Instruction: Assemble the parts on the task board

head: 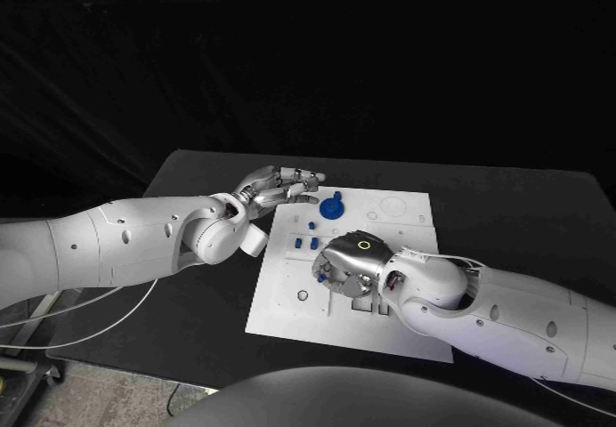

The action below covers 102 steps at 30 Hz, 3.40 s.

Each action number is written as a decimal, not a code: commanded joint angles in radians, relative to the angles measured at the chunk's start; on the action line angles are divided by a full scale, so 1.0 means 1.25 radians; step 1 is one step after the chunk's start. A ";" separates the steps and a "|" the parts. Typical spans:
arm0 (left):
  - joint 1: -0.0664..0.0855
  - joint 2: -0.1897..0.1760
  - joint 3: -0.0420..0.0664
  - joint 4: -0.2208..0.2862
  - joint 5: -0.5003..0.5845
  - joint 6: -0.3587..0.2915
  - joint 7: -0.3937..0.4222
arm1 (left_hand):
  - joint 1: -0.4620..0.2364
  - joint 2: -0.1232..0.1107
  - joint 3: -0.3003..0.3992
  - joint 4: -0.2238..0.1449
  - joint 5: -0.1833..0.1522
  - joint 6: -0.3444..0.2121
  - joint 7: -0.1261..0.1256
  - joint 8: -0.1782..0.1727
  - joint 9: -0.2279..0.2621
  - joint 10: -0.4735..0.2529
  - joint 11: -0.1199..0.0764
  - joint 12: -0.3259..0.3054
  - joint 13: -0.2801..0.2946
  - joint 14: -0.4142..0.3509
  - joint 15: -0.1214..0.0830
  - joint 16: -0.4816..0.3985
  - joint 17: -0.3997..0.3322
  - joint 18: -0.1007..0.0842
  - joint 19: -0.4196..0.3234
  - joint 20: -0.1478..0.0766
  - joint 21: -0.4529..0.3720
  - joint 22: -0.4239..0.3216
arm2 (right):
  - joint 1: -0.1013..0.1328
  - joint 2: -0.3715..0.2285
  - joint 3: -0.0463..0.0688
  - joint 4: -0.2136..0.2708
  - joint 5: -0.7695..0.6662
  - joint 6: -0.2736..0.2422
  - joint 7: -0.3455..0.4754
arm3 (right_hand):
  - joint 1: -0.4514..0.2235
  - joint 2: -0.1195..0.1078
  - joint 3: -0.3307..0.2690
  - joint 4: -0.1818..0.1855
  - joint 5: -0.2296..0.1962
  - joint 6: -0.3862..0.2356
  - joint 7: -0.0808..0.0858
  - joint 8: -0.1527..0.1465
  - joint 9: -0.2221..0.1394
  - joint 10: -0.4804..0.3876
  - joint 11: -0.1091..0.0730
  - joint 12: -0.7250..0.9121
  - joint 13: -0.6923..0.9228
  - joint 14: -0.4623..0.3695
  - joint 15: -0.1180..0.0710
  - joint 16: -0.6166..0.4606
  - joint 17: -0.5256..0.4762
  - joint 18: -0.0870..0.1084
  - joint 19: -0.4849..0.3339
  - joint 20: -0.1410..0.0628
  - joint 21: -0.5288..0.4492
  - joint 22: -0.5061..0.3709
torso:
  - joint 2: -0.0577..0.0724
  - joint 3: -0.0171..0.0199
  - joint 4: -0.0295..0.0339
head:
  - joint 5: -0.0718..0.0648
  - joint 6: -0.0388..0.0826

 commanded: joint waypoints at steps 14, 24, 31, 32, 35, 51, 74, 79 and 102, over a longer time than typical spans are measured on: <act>-0.001 0.002 0.000 -0.003 -0.005 0.019 0.003 | 0.007 0.002 0.004 -0.001 0.003 0.002 0.003 0.005 0.001 0.003 0.002 0.002 0.001 0.005 0.001 0.005 0.000 -0.011 0.004 0.000 0.005 -0.001 | -0.001 0.002 0.000 -0.006 0.008 0.012 -0.014 | -0.032 -0.005 0.003 0.023 -0.074 -0.178 -0.017 -0.067 -0.064 -0.063 0.009 -0.038 -0.015 -0.018 0.013 -0.022 -0.018 0.017 -0.026 0.009 -0.048 0.037 | 0.000 0.0000 0.0001 | 0.001 0.000; -0.001 0.001 0.000 -0.002 -0.005 0.016 0.003 | 0.008 0.002 0.005 -0.001 0.003 0.002 0.003 0.005 0.000 0.003 0.003 0.003 0.001 0.005 0.002 0.006 0.000 -0.011 0.005 0.000 0.005 -0.001 | -0.001 0.000 0.000 -0.007 0.010 -0.011 -0.014 | -0.051 -0.012 -0.011 0.044 -0.137 -0.281 -0.049 -0.065 -0.120 -0.099 0.018 -0.040 -0.017 -0.026 0.015 -0.025 -0.026 0.020 -0.032 0.015 -0.080 0.031 | 0.000 0.0002 0.0002 | 0.002 0.000; -0.001 -0.005 0.000 0.002 -0.005 0.013 0.003 | 0.008 0.002 0.005 -0.001 0.003 0.003 0.004 0.005 0.001 0.004 0.003 0.003 0.001 0.006 0.002 0.006 0.000 -0.011 0.005 0.000 0.006 -0.001 | 0.011 -0.036 0.011 0.029 0.028 -0.049 -0.016 | -0.055 -0.013 -0.023 0.055 -0.156 -0.249 -0.037 -0.050 -0.128 -0.102 0.018 -0.032 -0.015 -0.025 0.016 -0.022 -0.025 0.020 -0.028 0.017 -0.086 0.029 | 0.000 -0.0002 0.0011 | 0.002 0.000; -0.001 -0.006 0.000 0.003 -0.005 0.012 0.003 | 0.008 0.002 0.005 -0.001 0.003 0.004 0.004 0.005 0.001 0.004 0.003 0.003 0.001 0.006 0.002 0.006 0.000 -0.011 0.005 0.000 0.006 -0.001 | 0.024 -0.048 0.013 0.040 0.045 -0.051 -0.018 | -0.055 -0.012 -0.025 0.058 -0.156 -0.239 -0.025 -0.047 -0.131 -0.096 0.015 -0.026 -0.013 -0.007 0.015 0.005 -0.004 0.014 -0.007 0.016 -0.037 0.040 | 0.000 -0.0001 0.0006 | 0.000 0.000; -0.001 -0.009 0.000 0.005 -0.005 0.009 0.004 | 0.008 0.002 0.005 -0.001 0.003 0.003 0.004 0.005 0.000 0.004 0.003 0.003 0.001 0.006 0.002 0.006 0.000 -0.011 0.005 0.000 0.006 -0.001 | 0.059 -0.070 0.016 0.056 0.111 -0.026 -0.031 | -0.056 -0.009 -0.028 0.068 -0.161 -0.212 -0.003 -0.039 -0.136 -0.085 0.010 -0.016 -0.011 0.022 0.011 0.045 0.028 0.005 0.029 0.012 0.033 0.055 | -0.001 -0.0007 -0.0013 | -0.011 0.000; -0.001 -0.036 -0.001 0.043 -0.010 -0.045 0.119 | 0.020 -0.033 -0.002 0.000 0.029 0.019 -0.011 0.015 0.001 0.078 -0.018 0.056 0.007 0.099 -0.024 0.064 0.011 0.004 0.040 -0.002 0.025 -0.007 | 0.134 -0.193 0.016 0.094 0.185 0.033 -0.077 | -0.074 -0.009 -0.094 0.096 -0.224 -0.167 -0.011 -0.053 -0.178 -0.169 0.033 -0.104 -0.101 0.075 0.021 0.098 0.069 -0.023 0.113 0.019 0.217 0.090 | -0.003 -0.0009 -0.0022 | -0.024 0.000; -0.001 -0.029 -0.002 0.037 -0.007 -0.040 0.127 | 0.018 -0.027 0.000 0.001 0.034 0.020 -0.008 0.015 0.001 0.080 -0.014 0.055 0.006 0.099 -0.025 0.063 0.010 0.006 0.041 0.000 0.025 -0.011 | 0.082 -0.210 0.010 0.040 0.156 0.039 -0.065 | -0.058 -0.001 -0.155 0.132 -0.236 -0.119 0.002 -0.045 -0.190 -0.137 0.026 -0.098 -0.133 0.082 0.015 0.112 0.079 -0.022 0.115 0.013 0.216 0.092 | -0.002 -0.0009 -0.0010 | -0.017 0.000; -0.005 -0.029 -0.002 0.034 -0.006 -0.034 0.120 | 0.019 -0.025 0.001 0.001 0.034 0.020 -0.007 0.015 0.000 0.080 -0.012 0.054 0.006 0.097 -0.024 0.063 0.009 0.006 0.041 0.000 0.025 -0.011 | 0.065 -0.194 0.010 0.020 0.154 0.017 -0.049 | -0.038 0.008 -0.149 0.121 -0.198 -0.110 0.006 -0.044 -0.189 -0.114 0.023 -0.086 -0.133 0.085 0.017 0.128 0.093 -0.024 0.118 0.013 0.229 0.095 | -0.001 -0.0012 -0.0014 | -0.017 0.000; -0.020 -0.026 -0.002 0.026 -0.006 -0.015 0.098 | 0.025 -0.021 0.007 -0.001 0.036 0.021 -0.001 0.016 0.000 0.081 -0.003 0.053 0.006 0.093 -0.023 0.059 0.007 0.005 0.038 0.000 0.024 -0.015 | 0.050 -0.159 0.010 -0.012 0.159 -0.008 -0.032 | 0.008 0.022 -0.097 0.097 -0.127 -0.082 0.004 -0.041 -0.190 -0.046 0.016 -0.064 -0.141 0.068 0.015 0.107 0.069 -0.016 0.097 0.013 0.178 0.084 | -0.002 -0.0014 -0.0016 | -0.016 0.000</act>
